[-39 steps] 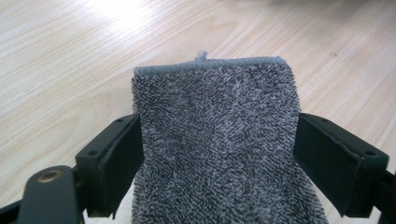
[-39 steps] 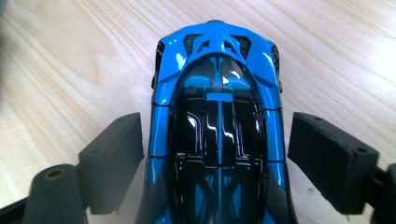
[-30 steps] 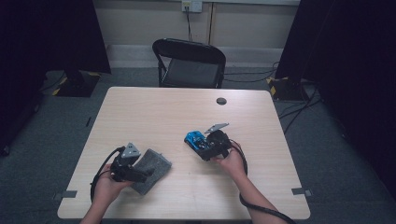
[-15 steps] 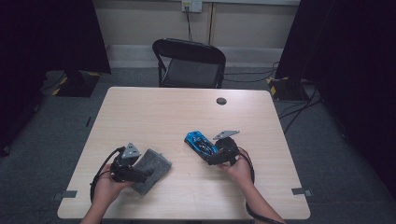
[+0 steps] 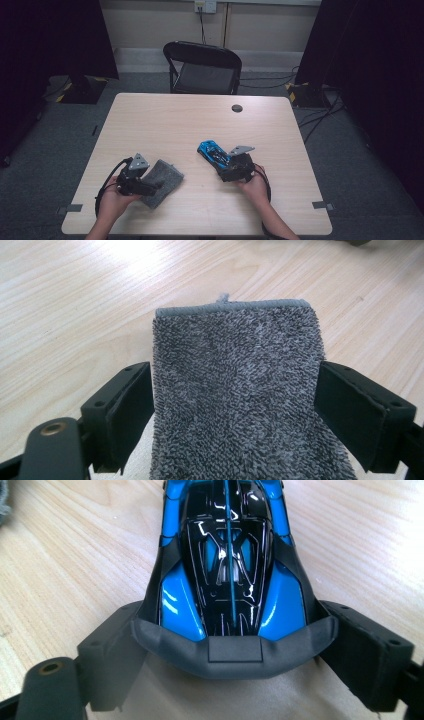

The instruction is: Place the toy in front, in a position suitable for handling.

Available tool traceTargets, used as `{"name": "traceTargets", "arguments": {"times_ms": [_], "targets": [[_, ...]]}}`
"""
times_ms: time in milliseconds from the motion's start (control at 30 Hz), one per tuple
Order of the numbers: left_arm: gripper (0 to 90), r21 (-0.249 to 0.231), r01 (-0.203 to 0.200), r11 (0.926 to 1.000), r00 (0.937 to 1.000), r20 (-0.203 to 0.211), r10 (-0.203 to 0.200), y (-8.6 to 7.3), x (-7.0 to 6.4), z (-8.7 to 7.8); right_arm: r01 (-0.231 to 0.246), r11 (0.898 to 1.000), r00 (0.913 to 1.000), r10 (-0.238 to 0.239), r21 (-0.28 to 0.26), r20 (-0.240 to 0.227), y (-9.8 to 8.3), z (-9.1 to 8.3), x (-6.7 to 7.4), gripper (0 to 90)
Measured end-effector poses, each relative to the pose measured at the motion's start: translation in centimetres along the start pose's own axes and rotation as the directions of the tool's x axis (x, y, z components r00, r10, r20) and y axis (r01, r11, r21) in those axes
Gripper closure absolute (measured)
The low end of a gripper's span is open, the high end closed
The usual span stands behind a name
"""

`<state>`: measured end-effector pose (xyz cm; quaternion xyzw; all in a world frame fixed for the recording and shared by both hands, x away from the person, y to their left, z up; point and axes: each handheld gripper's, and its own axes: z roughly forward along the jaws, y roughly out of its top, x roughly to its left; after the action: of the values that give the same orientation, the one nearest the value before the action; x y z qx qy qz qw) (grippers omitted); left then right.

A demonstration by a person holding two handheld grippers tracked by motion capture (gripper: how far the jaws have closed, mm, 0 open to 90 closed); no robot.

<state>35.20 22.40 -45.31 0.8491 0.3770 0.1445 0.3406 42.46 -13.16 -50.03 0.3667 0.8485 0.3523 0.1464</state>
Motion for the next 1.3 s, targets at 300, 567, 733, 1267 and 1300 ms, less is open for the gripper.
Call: {"name": "traceTargets", "arguments": {"times_ms": [300,567,733,1267,1300], "targets": [[18.2,-0.002,0.04,0.9992,0.999,0.018,-0.04,0.0,0.0,0.3,0.003,0.999,1.0,-0.004,-0.052,-0.004,-0.6,-0.2,0.0,24.5],[20.3,0.025,0.055,0.9982,0.9981,0.027,-0.056,0.1,-0.3,0.7,0.007,0.999,0.9999,-0.007,-0.053,-0.007,-1.0,-0.6,0.0,24.5],[21.8,0.097,0.058,0.9936,0.9982,-0.019,-0.057,-0.3,-0.4,1.7,0.007,0.999,1.0,-0.007,-0.052,-0.007,-1.1,-0.7,0.0,24.5],[74.5,0.202,0.152,0.9676,0.9877,0.006,-0.156,-0.1,-1.1,2.4,0.007,0.999,1.0,-0.007,-0.053,-0.007,-1.1,-0.7,0.0,24.5],[74.5,0.195,0.163,0.967,0.9855,0.014,-0.169,-0.1,-1.0,2.4,0.007,0.999,1.0,-0.007,-0.053,-0.007,-1.1,-0.7,0.0,24.5]]}}
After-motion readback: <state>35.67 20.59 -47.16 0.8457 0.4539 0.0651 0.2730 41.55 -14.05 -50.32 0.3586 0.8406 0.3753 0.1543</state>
